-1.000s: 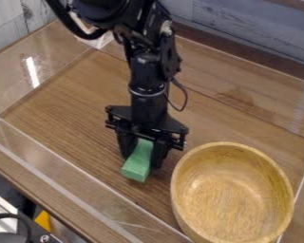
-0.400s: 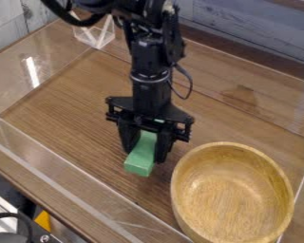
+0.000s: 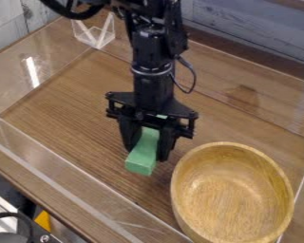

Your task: Put the green block in the brown bowl

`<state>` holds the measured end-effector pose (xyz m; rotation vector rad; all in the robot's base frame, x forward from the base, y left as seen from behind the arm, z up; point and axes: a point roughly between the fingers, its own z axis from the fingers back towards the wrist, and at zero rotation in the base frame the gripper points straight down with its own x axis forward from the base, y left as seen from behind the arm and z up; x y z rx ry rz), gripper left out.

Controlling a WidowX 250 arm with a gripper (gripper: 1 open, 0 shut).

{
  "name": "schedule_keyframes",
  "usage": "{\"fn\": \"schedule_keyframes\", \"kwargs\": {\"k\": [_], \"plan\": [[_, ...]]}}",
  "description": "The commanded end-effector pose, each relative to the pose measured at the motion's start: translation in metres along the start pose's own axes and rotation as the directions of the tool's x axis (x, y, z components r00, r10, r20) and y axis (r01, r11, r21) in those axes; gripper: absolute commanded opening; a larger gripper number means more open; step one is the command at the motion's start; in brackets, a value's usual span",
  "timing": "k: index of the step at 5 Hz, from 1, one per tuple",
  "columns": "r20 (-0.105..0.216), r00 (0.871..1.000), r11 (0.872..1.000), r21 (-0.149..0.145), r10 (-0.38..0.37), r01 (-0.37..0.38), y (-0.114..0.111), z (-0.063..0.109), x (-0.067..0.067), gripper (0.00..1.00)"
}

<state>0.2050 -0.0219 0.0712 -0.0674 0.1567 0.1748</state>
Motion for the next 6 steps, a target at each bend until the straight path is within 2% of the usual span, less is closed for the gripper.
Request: {"fn": "schedule_keyframes", "kwargs": {"k": [1,6], "plan": [[0.051,0.999,1.000,-0.016,-0.014,0.015,-0.007,0.019,0.003,0.00],[0.026,0.995,0.995,-0.044,-0.091,0.093,-0.039,0.043,-0.024,0.00]]}}
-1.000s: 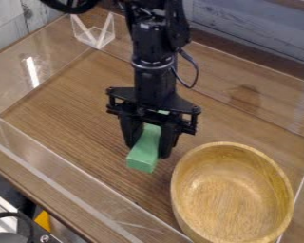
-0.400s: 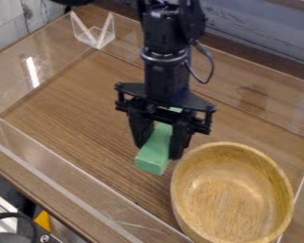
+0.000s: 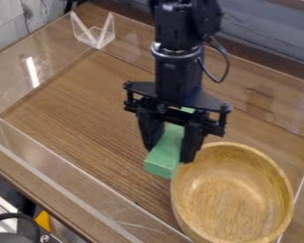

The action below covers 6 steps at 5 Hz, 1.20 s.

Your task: Put the green block in the brown bowl

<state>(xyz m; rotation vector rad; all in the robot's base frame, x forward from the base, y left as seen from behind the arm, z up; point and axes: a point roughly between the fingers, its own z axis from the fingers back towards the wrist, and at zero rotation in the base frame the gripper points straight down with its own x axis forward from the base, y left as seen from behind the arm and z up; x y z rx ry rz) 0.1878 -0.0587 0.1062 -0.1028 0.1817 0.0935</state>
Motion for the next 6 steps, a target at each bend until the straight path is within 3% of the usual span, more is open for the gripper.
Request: {"fn": "schedule_keyframes", "kwargs": {"k": [1,2,4,6], "plan": [[0.048,0.998,0.999,-0.018,-0.042,0.043,-0.014,0.016,-0.001,0.00],[0.040,0.996,0.997,-0.023,-0.079,0.080,-0.027,0.017,-0.010,0.00],[0.034,0.984,0.985,-0.018,-0.173,0.173,-0.081,0.005,-0.017,0.00],[0.060,0.980,0.982,-0.020,-0.188,0.189,-0.074,0.000,-0.015,0.00]]}}
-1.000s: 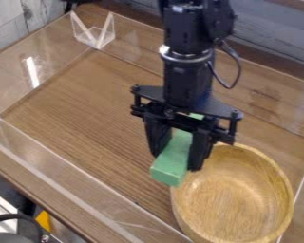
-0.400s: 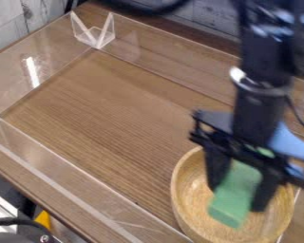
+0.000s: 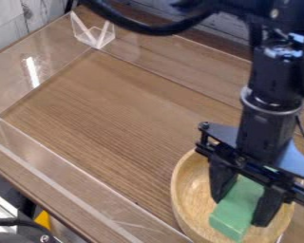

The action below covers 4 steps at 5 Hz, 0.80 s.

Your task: Put the green block in the brown bowl

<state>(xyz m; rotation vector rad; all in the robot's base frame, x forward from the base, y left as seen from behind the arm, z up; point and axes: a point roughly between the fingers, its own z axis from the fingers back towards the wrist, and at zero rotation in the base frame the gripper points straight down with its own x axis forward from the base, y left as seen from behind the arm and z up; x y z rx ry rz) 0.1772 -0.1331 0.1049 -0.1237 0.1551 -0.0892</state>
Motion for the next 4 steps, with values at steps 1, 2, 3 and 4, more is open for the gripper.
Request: {"fn": "schedule_keyframes", "kwargs": {"k": [1,2,3,4], "plan": [[0.054,0.999,1.000,-0.024,-0.004,0.006,0.002,0.012,0.001,0.00],[0.057,0.998,1.000,-0.023,0.001,0.001,0.004,0.006,0.002,0.00],[0.061,0.998,1.000,-0.021,0.007,-0.005,0.007,0.001,0.003,0.00],[0.066,0.998,1.000,-0.021,0.015,-0.013,0.010,-0.001,0.004,0.00]]}}
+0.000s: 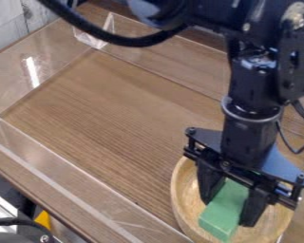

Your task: Put the green block in the brown bowl

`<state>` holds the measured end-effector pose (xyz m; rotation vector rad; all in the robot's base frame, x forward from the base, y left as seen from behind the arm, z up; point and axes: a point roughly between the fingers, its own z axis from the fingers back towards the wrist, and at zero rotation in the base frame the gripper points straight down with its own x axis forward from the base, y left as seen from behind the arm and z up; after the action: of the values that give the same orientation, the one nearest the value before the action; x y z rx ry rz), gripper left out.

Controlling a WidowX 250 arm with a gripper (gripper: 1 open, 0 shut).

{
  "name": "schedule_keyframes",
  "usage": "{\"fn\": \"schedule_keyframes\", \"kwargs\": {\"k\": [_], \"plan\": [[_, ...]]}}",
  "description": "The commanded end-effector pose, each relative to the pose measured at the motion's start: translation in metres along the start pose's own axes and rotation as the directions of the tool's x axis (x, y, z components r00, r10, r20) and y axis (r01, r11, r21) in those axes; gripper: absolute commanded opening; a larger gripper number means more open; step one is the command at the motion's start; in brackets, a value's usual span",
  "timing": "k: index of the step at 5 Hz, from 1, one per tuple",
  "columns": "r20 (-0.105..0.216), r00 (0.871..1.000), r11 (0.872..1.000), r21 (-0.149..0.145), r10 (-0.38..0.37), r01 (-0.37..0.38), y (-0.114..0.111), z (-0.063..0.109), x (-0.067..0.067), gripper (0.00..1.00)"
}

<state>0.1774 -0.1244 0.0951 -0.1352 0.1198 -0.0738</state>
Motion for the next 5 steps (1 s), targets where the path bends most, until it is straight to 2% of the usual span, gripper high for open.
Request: {"fn": "schedule_keyframes", "kwargs": {"k": [1,4,5], "plan": [[0.033,0.999,1.000,-0.009,0.009,-0.008,0.0018,0.0052,0.0037,0.00],[0.041,0.998,0.999,-0.009,0.039,-0.039,0.0092,0.0012,0.0049,0.00],[0.042,0.998,0.999,-0.009,0.050,-0.049,0.0113,-0.0006,0.0054,1.00]]}}
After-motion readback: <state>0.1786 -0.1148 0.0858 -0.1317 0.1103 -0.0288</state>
